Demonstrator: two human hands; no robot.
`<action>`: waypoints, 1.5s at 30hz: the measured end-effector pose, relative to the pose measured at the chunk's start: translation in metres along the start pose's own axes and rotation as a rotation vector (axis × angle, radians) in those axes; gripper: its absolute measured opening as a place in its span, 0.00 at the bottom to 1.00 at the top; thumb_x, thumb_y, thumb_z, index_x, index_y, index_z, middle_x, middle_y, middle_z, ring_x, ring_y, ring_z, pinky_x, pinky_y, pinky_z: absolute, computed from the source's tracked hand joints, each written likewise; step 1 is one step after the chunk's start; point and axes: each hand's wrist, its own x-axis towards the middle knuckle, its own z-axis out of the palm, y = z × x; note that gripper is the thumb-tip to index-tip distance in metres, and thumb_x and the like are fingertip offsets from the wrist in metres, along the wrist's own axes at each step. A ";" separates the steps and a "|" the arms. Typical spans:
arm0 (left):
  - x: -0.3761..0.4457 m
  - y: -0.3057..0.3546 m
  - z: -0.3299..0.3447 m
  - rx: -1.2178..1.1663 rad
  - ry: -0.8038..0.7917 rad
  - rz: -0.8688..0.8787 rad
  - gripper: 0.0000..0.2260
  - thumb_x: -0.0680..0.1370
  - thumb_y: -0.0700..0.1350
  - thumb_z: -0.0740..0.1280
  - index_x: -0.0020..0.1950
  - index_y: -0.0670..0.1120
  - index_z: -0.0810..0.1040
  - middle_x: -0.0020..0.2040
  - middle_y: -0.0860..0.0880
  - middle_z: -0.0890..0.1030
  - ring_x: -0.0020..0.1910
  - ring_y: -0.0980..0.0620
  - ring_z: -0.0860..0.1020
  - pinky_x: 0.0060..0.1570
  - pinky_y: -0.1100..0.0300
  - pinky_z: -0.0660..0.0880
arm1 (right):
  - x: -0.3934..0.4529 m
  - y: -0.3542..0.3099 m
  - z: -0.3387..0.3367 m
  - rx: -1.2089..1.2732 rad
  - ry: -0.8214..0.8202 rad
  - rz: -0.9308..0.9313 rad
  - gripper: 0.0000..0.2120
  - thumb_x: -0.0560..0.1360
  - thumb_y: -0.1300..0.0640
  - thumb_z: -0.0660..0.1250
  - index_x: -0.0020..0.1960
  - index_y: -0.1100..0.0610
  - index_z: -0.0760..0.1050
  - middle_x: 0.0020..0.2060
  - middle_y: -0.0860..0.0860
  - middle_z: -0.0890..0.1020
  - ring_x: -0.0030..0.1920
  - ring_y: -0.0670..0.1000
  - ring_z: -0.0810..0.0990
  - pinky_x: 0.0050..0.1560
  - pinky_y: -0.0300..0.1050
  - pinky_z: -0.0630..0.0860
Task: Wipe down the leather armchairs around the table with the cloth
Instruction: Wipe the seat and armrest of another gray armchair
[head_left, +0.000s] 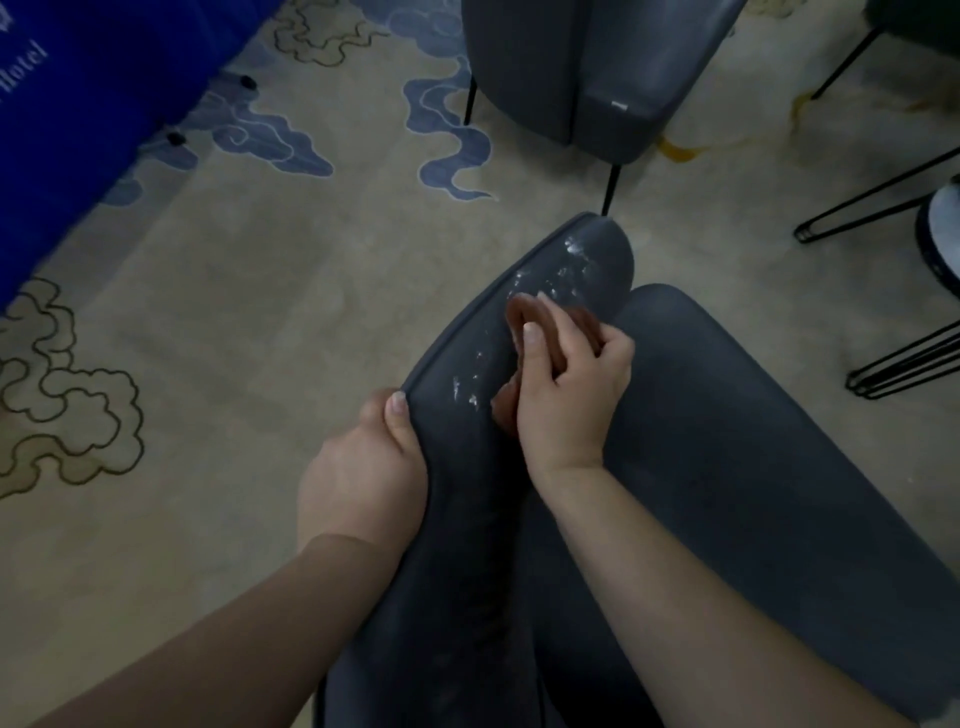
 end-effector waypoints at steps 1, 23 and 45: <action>0.000 0.000 0.000 0.006 0.008 -0.005 0.20 0.80 0.57 0.42 0.53 0.53 0.71 0.29 0.54 0.68 0.29 0.53 0.65 0.33 0.55 0.61 | 0.004 0.001 0.002 0.010 0.009 0.006 0.15 0.78 0.52 0.66 0.64 0.47 0.77 0.57 0.47 0.65 0.59 0.48 0.66 0.60 0.20 0.53; 0.003 0.001 -0.002 0.069 0.027 0.011 0.19 0.80 0.58 0.41 0.51 0.53 0.70 0.29 0.54 0.68 0.29 0.51 0.66 0.32 0.56 0.62 | -0.001 -0.007 -0.001 -0.135 -0.117 -0.327 0.15 0.76 0.49 0.68 0.62 0.47 0.79 0.55 0.52 0.70 0.55 0.53 0.70 0.60 0.30 0.61; 0.004 0.001 0.001 0.025 0.005 0.043 0.18 0.81 0.55 0.44 0.52 0.52 0.71 0.42 0.42 0.80 0.41 0.38 0.76 0.37 0.55 0.63 | -0.021 -0.019 -0.002 -0.237 -0.206 -0.477 0.15 0.75 0.48 0.67 0.61 0.45 0.79 0.55 0.56 0.72 0.53 0.57 0.72 0.55 0.52 0.73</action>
